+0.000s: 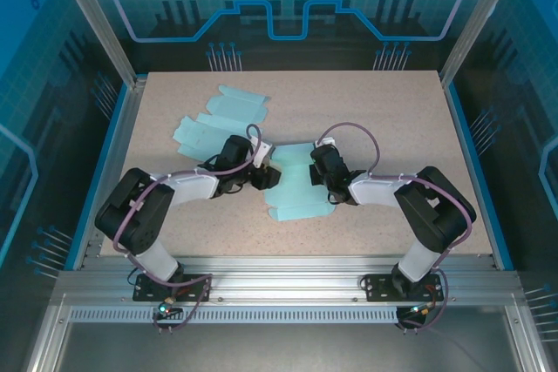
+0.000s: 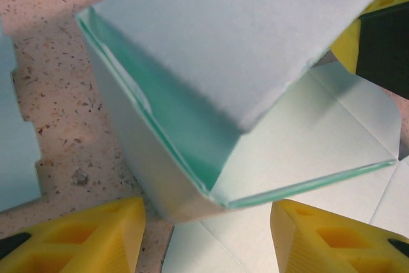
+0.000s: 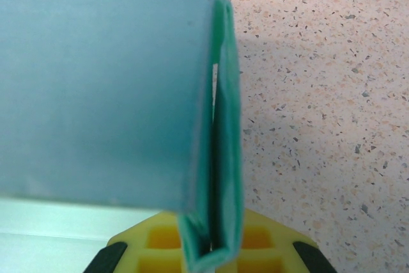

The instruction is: Fold the paper box

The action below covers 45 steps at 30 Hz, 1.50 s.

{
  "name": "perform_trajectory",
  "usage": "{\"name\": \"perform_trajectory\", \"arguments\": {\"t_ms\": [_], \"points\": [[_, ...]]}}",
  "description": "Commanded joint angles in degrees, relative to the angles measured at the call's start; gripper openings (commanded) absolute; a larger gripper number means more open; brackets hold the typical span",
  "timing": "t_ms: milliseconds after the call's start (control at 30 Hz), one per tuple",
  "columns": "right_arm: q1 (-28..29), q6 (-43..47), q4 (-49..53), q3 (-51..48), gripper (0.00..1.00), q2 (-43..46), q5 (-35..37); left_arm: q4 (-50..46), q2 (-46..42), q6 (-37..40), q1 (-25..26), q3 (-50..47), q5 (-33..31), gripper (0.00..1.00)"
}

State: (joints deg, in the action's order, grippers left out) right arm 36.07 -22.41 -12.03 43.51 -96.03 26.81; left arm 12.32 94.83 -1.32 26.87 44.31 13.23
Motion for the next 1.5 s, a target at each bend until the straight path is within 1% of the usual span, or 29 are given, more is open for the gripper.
{"name": "perform_trajectory", "arguments": {"t_ms": [0, 233, 433, 533, 600, 667, 733, 767, 867, 1000, 1100, 1267, 1367, 1467], "points": [[0.69, 0.53, -0.69, 1.41, 0.0, -0.83, 0.35, 1.61, 1.26, 0.41, 0.24, 2.16, -3.47, 0.54], [0.71, 0.91, -1.44, 0.99, 0.0, -0.78, -0.79, 6.29, 3.98, -1.5, 0.23, 3.57, -7.15, 0.52], [0.84, 0.78, -1.45, 0.88, 0.0, -0.77, -1.26, 12.47, 6.68, -4.55, 0.36, 3.44, -9.86, 0.47], [0.84, 0.69, -1.4, 1.21, 0.0, -1.09, -1.59, 15.93, 8.15, -5.38, 0.85, 3.37, -12.71, 0.4], [0.82, 0.58, -1.27, 1.46, 0.0, -1.39, -1.76, 18.37, 9.08, -5.4, 1.48, 3.28, -15.42, 0.31], [0.84, 0.45, -1.11, 1.67, 0.0, -1.66, -1.94, 20.89, 10.02, -5.72, 1.95, 3.28, -18.87, 0.2], [0.79, 0.2, -0.81, 1.98, 0.0, -1.7, -2.03, 21.58, 10.85, -6.71, 2.11, 3.5, -21.39, 0.14], [0.84, 0.04, -0.57, 2.2, 0.0, -1.77, -2.02, 21.95, 11.23, -7.07, 2.3, 3.45, -22.18, 0.11], [0.86, -0.51, 0.48, 2.68, 0.0, -1.65, -1.66, 23.52, 11.37, -8.29, 2.53, 2.84, -22.15, 0.08], [0.82, -1.18, 2.47, 3.67, 0.0, -1.4, -1.25, 22.66, 10.05, -9.23, 4.02, 2.82, -23.48, 0.01], [0.84, -2.01, 5.71, 5.44, 0.0, -1.49, -0.14, 15.8, 8.39, -10.96, 5.16, 4.98, -23.69, 0.0], [0.85, -2.3, 14.16, 9.79, 0.0, -1.22, 3.45, -5.55, 3.78, -15.89, 5.4, 11.24, -21.05, 0.0], [0.84, -1.79, 20.18, 12.66, 0.03, -1.43, 5.36, -17.38, 2.06, -16.25, 5.45, 15.27, -19.0, 0.0], [0.84, -1.53, 25.44, 15.16, 0.07, -1.87, 6.61, -27.34, 2.18, -16.43, 5.41, 19.83, -16.5, 0.0]]}}
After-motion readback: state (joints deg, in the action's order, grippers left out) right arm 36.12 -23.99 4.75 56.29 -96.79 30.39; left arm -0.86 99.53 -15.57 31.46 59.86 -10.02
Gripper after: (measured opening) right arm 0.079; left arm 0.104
